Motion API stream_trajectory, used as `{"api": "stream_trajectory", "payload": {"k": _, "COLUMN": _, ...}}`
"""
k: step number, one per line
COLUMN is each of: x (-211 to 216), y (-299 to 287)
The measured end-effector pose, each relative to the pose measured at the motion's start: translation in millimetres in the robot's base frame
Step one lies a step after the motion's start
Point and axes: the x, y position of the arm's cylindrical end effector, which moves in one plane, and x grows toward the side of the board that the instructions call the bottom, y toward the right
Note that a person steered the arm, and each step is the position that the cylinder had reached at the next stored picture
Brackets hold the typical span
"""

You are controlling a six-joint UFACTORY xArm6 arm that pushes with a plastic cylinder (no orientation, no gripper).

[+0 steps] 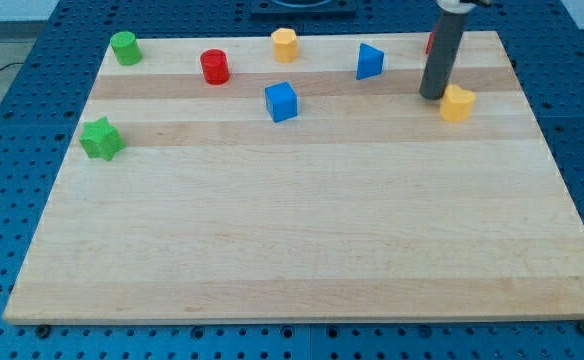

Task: Push the blue cube towards the bottom left of the board

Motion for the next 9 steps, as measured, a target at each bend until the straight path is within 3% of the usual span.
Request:
{"api": "stream_trajectory", "payload": {"k": 4, "x": 29.2, "y": 6.2}}
{"api": "stream_trajectory", "payload": {"k": 6, "x": -21.1, "y": 6.1}}
{"api": "stream_trajectory", "payload": {"k": 9, "x": -31.4, "y": -17.2}}
